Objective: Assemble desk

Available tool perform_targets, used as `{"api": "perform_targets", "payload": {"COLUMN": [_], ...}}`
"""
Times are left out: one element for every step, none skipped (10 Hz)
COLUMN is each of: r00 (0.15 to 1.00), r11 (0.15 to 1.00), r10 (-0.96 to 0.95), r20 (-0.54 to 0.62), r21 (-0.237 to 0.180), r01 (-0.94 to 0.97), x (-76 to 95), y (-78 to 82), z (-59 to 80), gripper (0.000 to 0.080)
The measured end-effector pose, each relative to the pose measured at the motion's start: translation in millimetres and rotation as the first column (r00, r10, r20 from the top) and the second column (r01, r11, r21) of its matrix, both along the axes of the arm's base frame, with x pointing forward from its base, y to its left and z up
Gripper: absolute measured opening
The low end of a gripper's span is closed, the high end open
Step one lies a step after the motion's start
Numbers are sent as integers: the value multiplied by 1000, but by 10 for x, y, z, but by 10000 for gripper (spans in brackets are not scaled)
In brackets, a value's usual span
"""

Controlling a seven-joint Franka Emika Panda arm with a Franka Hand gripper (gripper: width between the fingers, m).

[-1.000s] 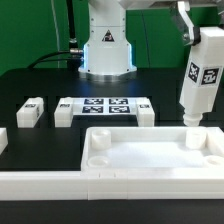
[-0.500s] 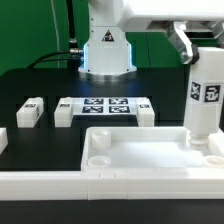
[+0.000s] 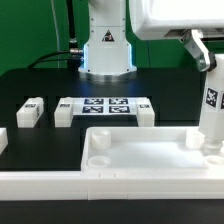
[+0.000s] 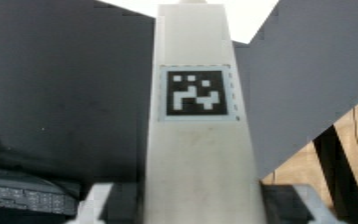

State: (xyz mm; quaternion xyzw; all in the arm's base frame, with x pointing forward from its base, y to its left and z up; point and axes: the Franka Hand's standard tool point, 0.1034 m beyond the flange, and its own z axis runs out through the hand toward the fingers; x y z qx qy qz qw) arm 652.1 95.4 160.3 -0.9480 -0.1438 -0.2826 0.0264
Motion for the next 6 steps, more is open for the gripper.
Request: {"api": "perform_targets", "payload": {"r00": [1000,1000,1000,1000,1000,1000], "r11": [1000,1000,1000,1000,1000,1000], "r10": [3,4,10,13,15,13], "r20": [-6,-12,-14,-14,-17,-22], "r21": [0,3,7,13,9,9], "r01": [-3,-4,-10,-13,-15,-13], "x": [-18,-32,-39,-31,-34,-41], "y": [16,56,137,207,190,175], "z": [-33,-68,-85,-80,-107,-150], "gripper": [292,292,292,292,292,292]}}
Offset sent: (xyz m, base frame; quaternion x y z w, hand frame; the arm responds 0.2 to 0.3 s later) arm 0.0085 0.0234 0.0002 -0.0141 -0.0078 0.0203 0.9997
